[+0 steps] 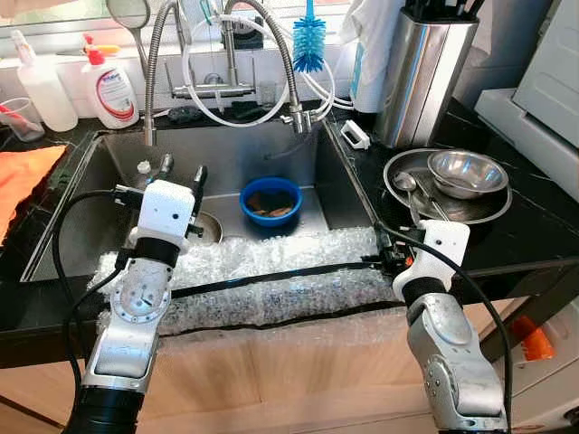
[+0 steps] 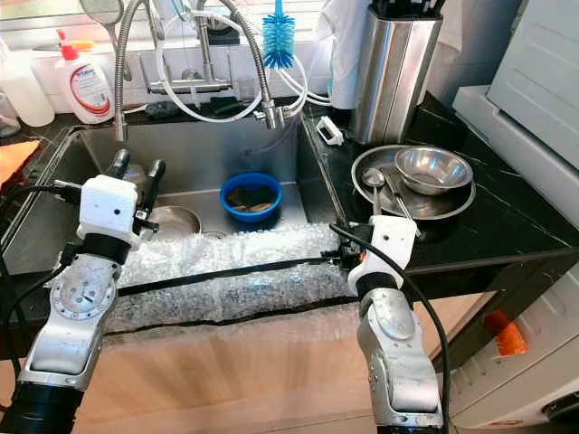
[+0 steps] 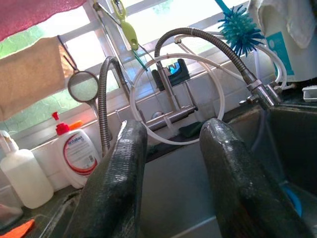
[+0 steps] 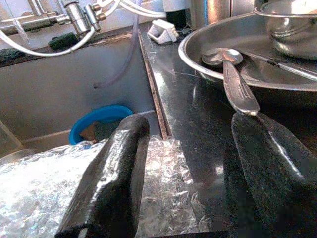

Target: Kitchen organization

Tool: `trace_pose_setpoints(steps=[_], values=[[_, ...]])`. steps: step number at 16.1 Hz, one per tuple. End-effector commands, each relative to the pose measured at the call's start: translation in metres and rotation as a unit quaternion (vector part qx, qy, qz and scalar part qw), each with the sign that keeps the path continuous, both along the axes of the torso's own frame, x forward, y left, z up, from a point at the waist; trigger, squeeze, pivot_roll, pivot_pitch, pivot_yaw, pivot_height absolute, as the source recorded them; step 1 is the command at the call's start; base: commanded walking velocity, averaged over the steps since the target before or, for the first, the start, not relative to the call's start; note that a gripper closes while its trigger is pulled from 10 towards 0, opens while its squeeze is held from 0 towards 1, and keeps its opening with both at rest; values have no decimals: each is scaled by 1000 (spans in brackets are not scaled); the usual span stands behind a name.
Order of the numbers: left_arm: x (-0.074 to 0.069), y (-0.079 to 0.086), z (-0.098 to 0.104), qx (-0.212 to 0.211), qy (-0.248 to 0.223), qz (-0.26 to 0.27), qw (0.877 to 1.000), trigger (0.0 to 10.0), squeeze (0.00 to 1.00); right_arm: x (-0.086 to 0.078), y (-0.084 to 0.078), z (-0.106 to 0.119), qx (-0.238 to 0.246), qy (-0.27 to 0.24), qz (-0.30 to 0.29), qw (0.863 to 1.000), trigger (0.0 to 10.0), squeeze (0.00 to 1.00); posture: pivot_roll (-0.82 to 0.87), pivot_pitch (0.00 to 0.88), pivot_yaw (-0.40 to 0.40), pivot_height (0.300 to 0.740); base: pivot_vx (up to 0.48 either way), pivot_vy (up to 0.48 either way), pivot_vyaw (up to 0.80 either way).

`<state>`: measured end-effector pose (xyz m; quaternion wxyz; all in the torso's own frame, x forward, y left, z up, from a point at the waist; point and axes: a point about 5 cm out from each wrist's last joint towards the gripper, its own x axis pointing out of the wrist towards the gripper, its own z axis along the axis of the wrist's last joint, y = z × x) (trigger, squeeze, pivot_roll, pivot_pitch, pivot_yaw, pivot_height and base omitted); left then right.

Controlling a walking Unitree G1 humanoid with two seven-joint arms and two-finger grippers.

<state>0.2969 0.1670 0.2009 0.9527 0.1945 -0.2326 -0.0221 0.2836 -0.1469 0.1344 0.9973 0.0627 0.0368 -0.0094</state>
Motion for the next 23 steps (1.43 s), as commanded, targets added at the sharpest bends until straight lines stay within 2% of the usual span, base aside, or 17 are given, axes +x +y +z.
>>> trace_pose_setpoints(steps=[1,8,16,17,18,19,23], values=[[2,-1,4,9,-7,-7,1000,10000,0,-1,1,1,8,7,-5,1000,10000,0,-66,0,5,740,0,0,0],[3,-3,5,15,-11,-9,1000,10000,0,-1,-2,16,32,-19,-61,997,10000,0,-68,0,3,740,0,0,0],[2,-4,4,19,-11,-9,1000,10000,0,0,-2,22,34,-35,-69,996,10000,0,-66,0,3,740,0,0,0],[2,-3,4,19,-11,-9,1000,10000,0,0,-2,22,34,-35,-71,996,4627,0,-68,0,3,740,0,0,0],[2,-3,4,19,-10,-9,1000,10000,0,0,-3,22,35,-38,-75,996,1882,0,-68,0,3,740,0,0,0],[2,-4,3,19,-9,-10,1000,10000,0,0,-4,22,35,-38,-77,996,0,0,-67,0,3,740,0,0,0],[3,-4,2,20,-7,-12,1000,10000,0,1,-4,22,35,-38,-78,996,0,0,-68,0,4,740,0,0,0]])
